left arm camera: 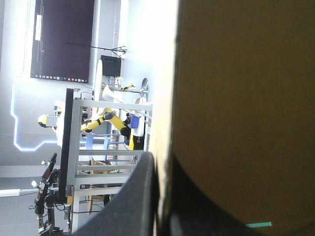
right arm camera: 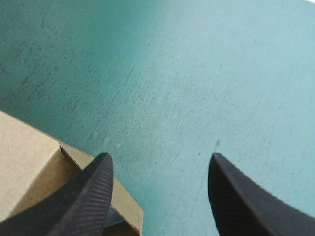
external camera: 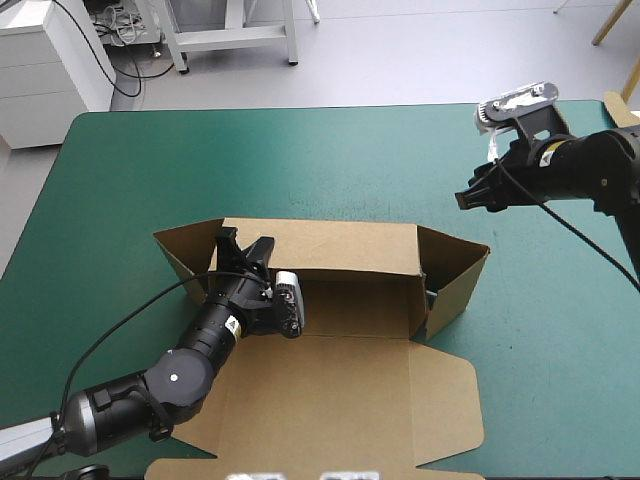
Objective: Fold the box
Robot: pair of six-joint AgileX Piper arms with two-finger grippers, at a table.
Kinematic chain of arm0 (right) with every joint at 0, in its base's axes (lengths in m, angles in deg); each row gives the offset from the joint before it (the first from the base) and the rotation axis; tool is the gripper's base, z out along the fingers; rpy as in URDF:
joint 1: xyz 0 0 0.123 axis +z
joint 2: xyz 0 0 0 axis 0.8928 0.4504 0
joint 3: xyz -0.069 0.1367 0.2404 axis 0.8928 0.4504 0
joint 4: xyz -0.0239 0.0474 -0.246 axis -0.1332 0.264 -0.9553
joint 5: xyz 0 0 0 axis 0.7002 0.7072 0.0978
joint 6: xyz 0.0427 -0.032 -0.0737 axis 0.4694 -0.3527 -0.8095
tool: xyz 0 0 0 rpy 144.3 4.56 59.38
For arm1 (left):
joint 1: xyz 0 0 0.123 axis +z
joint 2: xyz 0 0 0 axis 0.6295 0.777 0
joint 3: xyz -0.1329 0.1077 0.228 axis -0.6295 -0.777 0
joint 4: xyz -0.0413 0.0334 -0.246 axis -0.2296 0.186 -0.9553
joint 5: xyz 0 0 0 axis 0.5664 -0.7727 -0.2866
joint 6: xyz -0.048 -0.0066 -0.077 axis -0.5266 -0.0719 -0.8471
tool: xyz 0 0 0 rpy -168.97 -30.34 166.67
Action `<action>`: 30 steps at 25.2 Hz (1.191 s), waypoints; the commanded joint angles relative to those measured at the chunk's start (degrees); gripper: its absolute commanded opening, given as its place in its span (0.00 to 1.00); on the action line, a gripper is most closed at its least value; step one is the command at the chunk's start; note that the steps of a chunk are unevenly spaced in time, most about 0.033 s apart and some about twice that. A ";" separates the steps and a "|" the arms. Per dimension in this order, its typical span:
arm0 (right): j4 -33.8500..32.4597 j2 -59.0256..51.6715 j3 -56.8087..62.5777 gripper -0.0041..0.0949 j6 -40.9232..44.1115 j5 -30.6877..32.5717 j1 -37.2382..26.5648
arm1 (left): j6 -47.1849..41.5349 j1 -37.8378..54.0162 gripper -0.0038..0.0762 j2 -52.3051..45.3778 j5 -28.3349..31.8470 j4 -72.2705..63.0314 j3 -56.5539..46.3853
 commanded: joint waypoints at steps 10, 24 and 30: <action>-0.39 13.08 -11.71 0.57 1.57 -1.77 -0.19 | -1.69 -0.39 0.04 -0.96 -2.16 1.53 1.41; 5.35 15.22 -2.61 0.57 0.63 -1.77 -0.08 | -1.69 -0.39 0.04 -0.96 -2.16 1.66 1.41; 7.54 12.31 4.45 0.57 2.01 -1.77 -0.08 | -1.69 -0.39 0.04 -0.96 -2.16 1.66 1.41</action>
